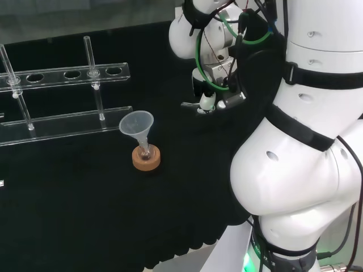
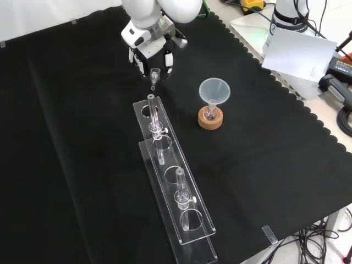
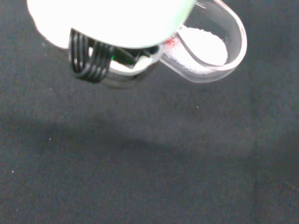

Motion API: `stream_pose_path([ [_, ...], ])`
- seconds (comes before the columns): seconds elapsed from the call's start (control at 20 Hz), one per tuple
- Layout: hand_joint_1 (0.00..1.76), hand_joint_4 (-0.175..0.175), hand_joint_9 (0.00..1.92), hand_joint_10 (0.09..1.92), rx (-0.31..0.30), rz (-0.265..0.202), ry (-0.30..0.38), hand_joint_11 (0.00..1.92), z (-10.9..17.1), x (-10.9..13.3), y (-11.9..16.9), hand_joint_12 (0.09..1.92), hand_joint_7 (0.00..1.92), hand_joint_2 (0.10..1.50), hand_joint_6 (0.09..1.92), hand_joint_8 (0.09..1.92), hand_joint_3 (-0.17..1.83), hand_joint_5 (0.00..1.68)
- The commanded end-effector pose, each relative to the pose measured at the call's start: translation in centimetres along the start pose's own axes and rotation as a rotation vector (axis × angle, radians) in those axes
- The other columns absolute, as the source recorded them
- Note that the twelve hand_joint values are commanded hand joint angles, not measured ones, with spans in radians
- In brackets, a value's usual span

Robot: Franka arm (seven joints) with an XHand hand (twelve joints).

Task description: Pick up the weighing funnel.

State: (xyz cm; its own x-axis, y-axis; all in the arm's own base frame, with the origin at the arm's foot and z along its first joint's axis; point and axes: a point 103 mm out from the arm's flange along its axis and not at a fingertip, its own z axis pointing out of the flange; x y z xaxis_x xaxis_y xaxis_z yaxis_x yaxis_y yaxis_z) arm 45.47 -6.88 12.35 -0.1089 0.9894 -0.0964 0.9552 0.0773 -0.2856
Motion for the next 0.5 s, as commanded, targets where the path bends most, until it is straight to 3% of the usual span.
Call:
stream_pose_path([
  [0.05, 1.21, -0.07, 1.48, 0.09, 0.009, -0.005, -0.04, 1.06, -1.2, -0.3, -0.9, 0.91, 1.56, 0.58, 0.09, 0.13, 0.65, 1.58],
  [0.3, 1.21, -0.07, 1.48, 0.09, 0.018, -0.005, -0.051, 1.06, -2.8, -0.6, -1.6, 0.91, 1.56, 0.58, 0.09, 0.13, 0.65, 1.58],
  [0.5, 1.21, -0.07, 1.48, 0.09, 0.004, 0.025, -0.053, 1.06, -5.3, -0.7, -2.2, 0.91, 1.56, 0.58, 0.09, 0.13, 0.65, 1.58],
])
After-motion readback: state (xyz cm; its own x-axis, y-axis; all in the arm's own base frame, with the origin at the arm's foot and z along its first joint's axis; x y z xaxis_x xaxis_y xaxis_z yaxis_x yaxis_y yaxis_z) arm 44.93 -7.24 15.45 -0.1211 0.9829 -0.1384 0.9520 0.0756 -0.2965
